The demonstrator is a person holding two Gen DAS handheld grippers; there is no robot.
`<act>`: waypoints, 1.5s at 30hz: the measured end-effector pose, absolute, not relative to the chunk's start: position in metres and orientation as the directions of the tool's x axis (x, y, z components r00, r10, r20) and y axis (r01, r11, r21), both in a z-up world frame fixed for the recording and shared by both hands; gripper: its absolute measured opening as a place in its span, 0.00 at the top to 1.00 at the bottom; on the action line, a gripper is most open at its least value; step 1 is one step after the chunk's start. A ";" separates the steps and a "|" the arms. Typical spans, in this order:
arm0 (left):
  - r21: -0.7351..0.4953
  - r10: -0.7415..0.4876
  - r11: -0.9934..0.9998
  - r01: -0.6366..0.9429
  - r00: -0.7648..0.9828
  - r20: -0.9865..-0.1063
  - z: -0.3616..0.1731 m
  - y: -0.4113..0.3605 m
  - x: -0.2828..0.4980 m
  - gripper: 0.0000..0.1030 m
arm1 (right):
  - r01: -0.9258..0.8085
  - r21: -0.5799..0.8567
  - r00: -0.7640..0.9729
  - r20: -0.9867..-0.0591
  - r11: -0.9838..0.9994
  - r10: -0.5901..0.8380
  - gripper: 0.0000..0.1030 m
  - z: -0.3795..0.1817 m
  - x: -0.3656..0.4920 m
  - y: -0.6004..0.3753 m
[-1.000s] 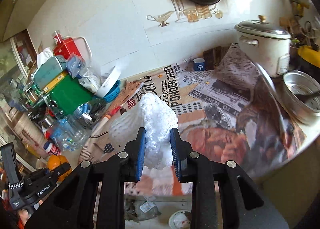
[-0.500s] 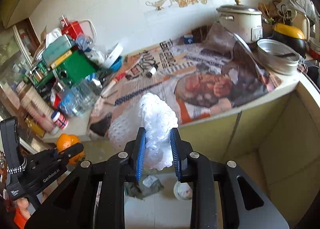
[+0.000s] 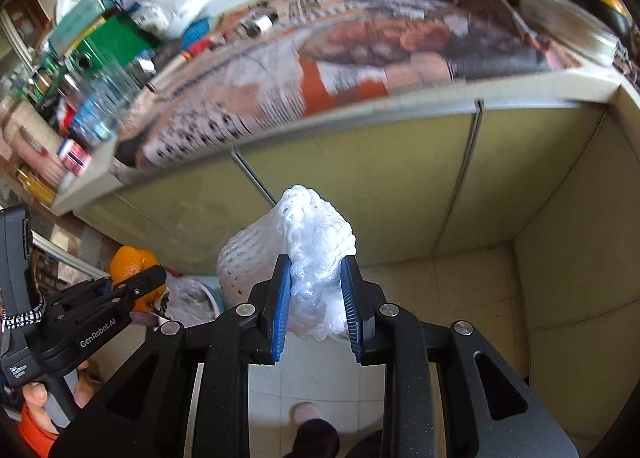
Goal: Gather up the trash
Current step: 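Lower the peel and foam net over the white bin and open both tools, then raise both tools back toward the counter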
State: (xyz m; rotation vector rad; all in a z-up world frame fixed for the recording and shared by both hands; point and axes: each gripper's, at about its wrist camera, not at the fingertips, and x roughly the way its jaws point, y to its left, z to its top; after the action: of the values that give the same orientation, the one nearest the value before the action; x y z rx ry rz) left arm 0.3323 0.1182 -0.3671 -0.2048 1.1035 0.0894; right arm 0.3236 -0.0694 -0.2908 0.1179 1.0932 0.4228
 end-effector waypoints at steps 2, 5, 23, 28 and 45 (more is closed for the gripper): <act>-0.122 -0.029 0.973 -0.193 0.426 -0.904 -0.399 0.117 0.336 0.82 | -0.269 0.300 0.363 -0.849 0.915 0.385 0.78 -0.318 0.331 -0.071; -0.128 -0.031 0.968 -0.218 0.399 -0.916 -0.443 0.119 0.339 0.82 | -0.265 0.285 0.330 -0.871 0.921 0.365 0.78 -0.369 0.342 -0.069; -0.098 -0.016 0.954 -0.284 0.277 -0.961 -0.646 0.151 0.358 0.82 | -0.335 0.276 0.117 -0.936 0.901 0.331 0.54 -0.609 0.367 0.011; -0.127 -0.057 0.962 -0.244 0.275 -0.960 -0.657 0.133 0.373 0.82 | -0.332 0.262 0.118 -0.942 0.906 0.315 0.53 -0.611 0.370 0.003; -0.142 -0.099 0.978 -0.154 0.258 -0.961 -0.590 0.093 0.384 0.58 | -0.240 0.275 0.209 -0.922 0.931 0.326 0.53 -0.509 0.370 -0.047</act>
State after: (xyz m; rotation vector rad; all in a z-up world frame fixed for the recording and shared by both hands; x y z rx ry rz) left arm 0.3842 0.0932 -0.5897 -0.2236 1.3128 0.0378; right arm 0.3696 -0.0475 -0.5094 0.0778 1.3020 0.3942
